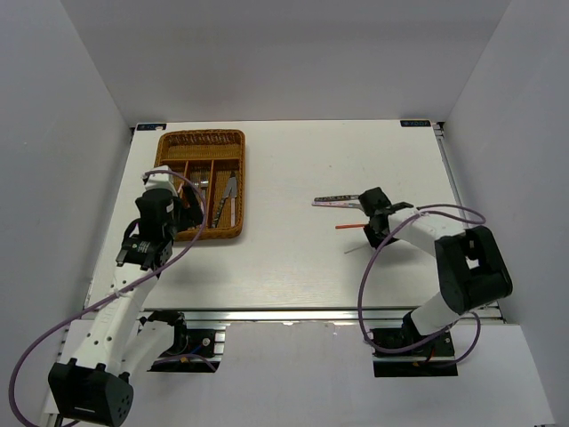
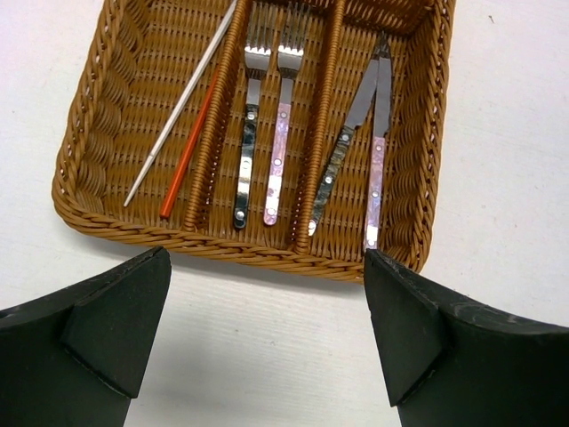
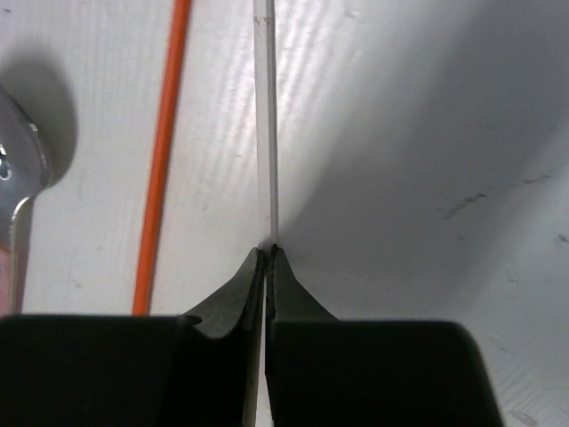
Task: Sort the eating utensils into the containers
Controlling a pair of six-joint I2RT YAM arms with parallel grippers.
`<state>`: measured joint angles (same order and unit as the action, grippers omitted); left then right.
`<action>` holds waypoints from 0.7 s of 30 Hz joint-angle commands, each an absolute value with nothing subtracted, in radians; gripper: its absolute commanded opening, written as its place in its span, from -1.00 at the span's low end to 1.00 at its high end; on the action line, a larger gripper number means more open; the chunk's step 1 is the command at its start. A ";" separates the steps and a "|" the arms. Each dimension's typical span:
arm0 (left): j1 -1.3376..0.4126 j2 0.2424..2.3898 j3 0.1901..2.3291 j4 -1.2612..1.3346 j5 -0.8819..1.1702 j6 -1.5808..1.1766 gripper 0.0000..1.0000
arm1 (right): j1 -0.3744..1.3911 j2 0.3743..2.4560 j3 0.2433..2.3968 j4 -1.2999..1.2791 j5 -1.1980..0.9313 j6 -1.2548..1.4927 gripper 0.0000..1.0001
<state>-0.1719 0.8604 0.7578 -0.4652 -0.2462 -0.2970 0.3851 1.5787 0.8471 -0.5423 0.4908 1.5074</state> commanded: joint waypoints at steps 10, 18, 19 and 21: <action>-0.189 0.879 0.735 -0.324 0.296 -0.405 0.96 | 0.442 1.120 0.680 -0.458 0.410 1.214 -1.00; -0.271 0.981 0.672 0.199 0.632 -0.807 0.96 | 0.667 1.166 0.726 0.212 -0.122 0.690 -1.00; -0.285 0.995 0.676 0.204 0.629 -0.811 0.96 | 0.681 1.173 0.732 0.242 -0.149 0.686 -1.00; -0.317 1.015 0.695 0.171 0.583 -0.786 0.96 | 0.719 1.193 0.747 0.309 -0.219 0.686 -1.00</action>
<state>-0.2787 1.0023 0.6689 0.0753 0.5228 -0.7181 0.6750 1.1854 0.6880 0.0498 -0.0139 0.8268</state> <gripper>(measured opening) 0.982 0.009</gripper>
